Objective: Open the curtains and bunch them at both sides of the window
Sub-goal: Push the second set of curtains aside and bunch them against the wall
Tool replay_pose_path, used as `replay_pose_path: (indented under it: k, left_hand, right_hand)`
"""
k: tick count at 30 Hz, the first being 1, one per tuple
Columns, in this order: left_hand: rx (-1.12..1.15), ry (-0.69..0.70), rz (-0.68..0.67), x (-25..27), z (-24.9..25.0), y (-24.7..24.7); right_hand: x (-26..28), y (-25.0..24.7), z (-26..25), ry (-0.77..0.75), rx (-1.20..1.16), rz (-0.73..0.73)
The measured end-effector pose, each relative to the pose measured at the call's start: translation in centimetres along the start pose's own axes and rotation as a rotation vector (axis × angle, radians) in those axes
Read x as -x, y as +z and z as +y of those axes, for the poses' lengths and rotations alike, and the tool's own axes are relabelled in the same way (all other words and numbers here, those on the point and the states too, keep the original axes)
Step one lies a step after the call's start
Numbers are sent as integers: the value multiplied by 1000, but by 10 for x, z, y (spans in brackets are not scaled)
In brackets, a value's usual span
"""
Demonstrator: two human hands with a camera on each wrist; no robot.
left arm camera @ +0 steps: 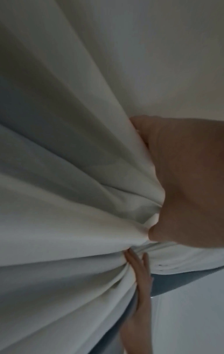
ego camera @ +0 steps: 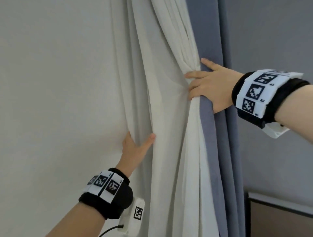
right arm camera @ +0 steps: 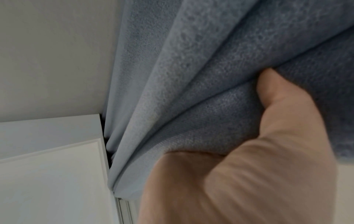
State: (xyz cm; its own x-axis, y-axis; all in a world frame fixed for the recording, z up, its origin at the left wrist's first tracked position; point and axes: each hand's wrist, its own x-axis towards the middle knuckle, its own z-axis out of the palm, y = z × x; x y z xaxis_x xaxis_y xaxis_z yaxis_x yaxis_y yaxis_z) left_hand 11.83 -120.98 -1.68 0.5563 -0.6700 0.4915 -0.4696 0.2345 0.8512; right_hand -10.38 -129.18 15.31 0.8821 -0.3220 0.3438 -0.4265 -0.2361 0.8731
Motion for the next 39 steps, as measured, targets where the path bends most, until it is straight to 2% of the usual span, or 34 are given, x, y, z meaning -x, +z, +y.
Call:
replay_pose_path:
  k: [2,5,7,11,18,21,27,30,34,39]
  left_hand:
    - [16,-12,-107,-2,-4,17]
    - [82,108,-259,0,3,46]
    - [95,145,-315,2,10,63]
    - [22,68,-386,3,20,90]
    - [64,133,-406,-7,33,127]
    - [62,144,-414,-11,38,137]
    - [60,175,-349,-14,36,145]
    - [50,179,-379,-23,37,145]
    - [19,192,-418,-41,35,153]
    - [-38,152,-364,-81,19,181]
  right_hand:
    - [-2,3,0,8,-22,13]
    - [-5,6,1,8,-62,32]
    - [-6,9,3,15,-100,50]
    - [-8,15,7,4,-121,63]
    - [-7,21,11,-63,-53,158]
    - [-7,27,22,-60,-48,149]
    - [-14,43,33,-57,-130,190]
    - [-25,52,36,-55,-157,191]
    - [-38,78,45,-32,-157,185]
    - [-56,123,57,4,-187,195]
